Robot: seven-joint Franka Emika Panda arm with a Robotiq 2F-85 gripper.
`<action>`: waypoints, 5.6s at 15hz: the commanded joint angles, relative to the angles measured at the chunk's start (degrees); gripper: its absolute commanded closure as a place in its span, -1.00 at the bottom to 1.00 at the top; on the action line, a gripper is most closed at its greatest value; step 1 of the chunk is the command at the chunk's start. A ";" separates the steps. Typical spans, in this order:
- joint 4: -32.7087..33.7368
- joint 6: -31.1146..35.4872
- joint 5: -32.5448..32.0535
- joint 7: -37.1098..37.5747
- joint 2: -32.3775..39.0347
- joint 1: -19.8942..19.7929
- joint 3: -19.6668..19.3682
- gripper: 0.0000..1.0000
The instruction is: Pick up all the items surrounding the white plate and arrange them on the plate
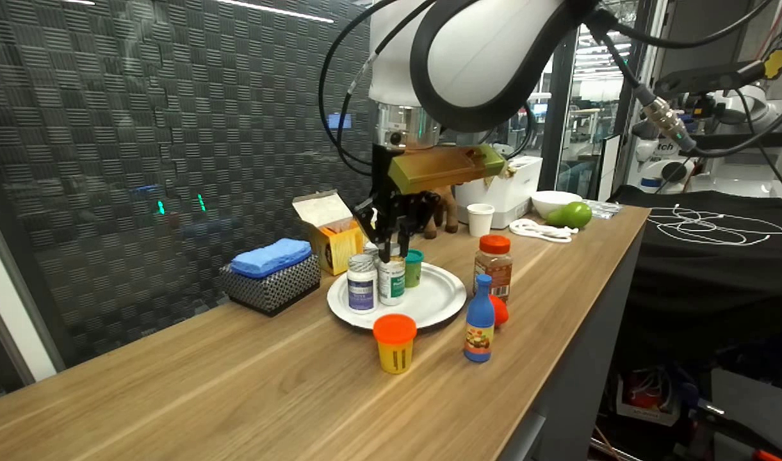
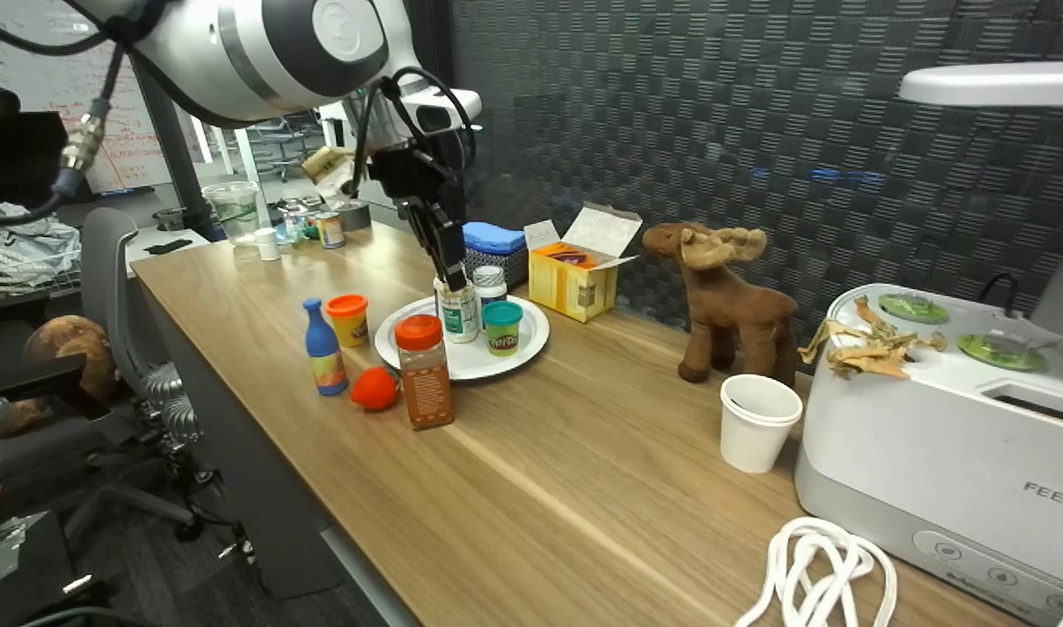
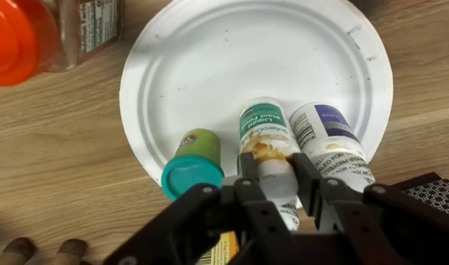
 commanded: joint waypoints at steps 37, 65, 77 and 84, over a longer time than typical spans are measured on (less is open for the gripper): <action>-23.31 -8.54 -1.27 11.33 -29.64 -6.74 2.15 -1.00; -18.54 -4.97 7.08 1.52 -22.65 -9.08 1.48 0.52; -7.01 -10.30 0.02 1.93 -16.02 -6.89 5.46 0.52; -4.08 -4.83 0.61 2.03 -9.90 -6.48 2.97 0.52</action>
